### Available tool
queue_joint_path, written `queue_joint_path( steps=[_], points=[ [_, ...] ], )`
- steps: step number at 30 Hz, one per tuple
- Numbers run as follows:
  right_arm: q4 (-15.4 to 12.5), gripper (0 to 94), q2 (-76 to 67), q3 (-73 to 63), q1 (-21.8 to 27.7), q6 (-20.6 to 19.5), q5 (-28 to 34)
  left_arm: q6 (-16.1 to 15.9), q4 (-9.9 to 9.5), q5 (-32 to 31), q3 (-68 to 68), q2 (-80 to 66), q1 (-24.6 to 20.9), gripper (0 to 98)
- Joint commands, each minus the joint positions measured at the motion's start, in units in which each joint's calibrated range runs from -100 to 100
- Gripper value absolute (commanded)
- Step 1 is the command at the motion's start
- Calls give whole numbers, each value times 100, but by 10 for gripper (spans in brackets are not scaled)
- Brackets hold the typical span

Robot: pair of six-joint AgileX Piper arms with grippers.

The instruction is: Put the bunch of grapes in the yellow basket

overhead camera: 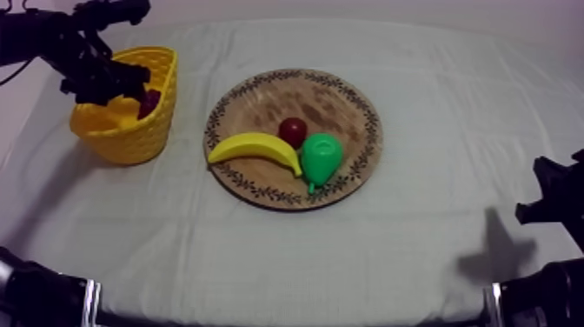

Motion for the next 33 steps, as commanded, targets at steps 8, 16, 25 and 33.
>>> queue_joint_path(
  steps=[8, 16, 25, 33],
  points=[
    [1, 5, -2, -1, 1, 1, -2, 78, 26, -84, 348, -701, 15, 576],
    [1, 5, -2, -1, 1, 1, -2, 222, 58, -478, 1395, -1977, -12, 239],
    [1, 5, -2, -1, 1, 1, -2, 309, 67, -1150, 3004, -3497, -82, 14],
    [1, 5, -2, -1, 1, 1, -2, 56, 59, -1976, 4406, -4783, -108, 1]
  ],
)
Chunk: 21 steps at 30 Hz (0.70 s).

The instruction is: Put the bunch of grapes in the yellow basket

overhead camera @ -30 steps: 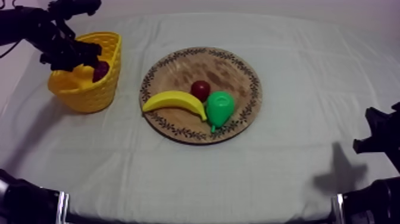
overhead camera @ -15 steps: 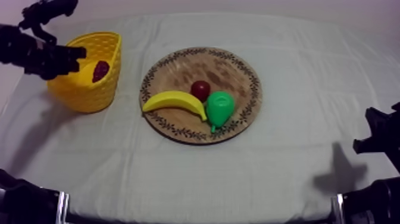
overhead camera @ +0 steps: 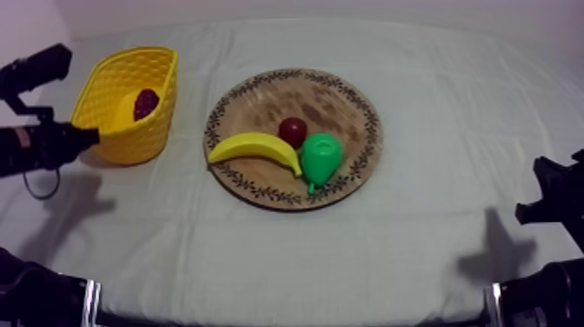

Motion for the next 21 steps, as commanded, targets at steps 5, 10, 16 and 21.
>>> queue_joint_path(
  steps=[5, 10, 16, 21],
  points=[
    [1, 5, -2, -1, 1, 1, -2, -195, 2, -404, 1114, -1329, -5, 0],
    [1, 5, -2, -1, 1, 1, -2, -225, 25, -355, 1700, -2456, -74, 0],
    [1, 5, -2, -1, 1, 1, -2, -392, 159, 74, 2104, -3721, -173, 0],
    [1, 5, -2, -1, 1, 1, -2, -852, 461, 501, 2152, -4615, -273, 0]
  ],
)
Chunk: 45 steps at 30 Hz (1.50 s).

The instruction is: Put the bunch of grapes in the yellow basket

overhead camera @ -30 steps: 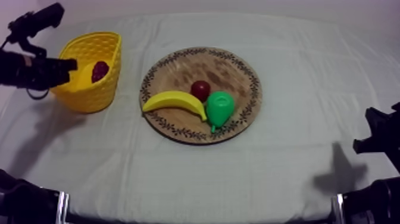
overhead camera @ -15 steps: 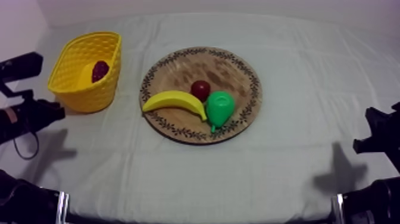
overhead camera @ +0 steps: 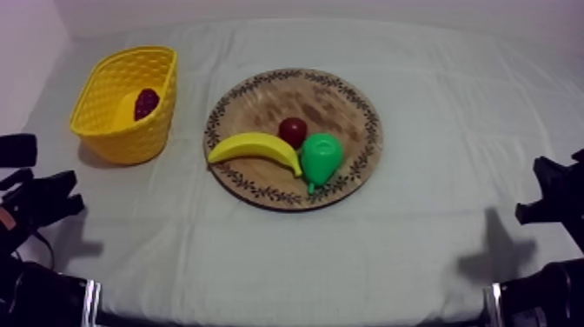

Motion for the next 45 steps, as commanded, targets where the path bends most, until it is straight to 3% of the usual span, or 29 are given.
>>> queue_joint_path(
  steps=[1, 6, 17, 21, 30, 45],
  points=[
    [1, 5, -2, -1, 1, 1, -2, -300, 108, 112, -11, -664, -32, 0],
    [1, 5, -2, -1, 1, 1, -2, -641, 238, 269, -37, -1277, -91, 0],
    [1, 5, -2, -1, 1, 1, -2, -828, 211, 299, -23, -1850, -137, 0],
    [1, 5, -2, -1, 1, 0, -2, -669, 184, 237, 5, -1861, -134, 0],
    [1, 5, -2, -1, 1, 1, -2, 203, 163, 185, 32, -1864, -133, 0],
    [1, 5, -2, -1, 1, 1, -2, 316, 162, 183, 34, -1864, -260, 0]
  ],
)
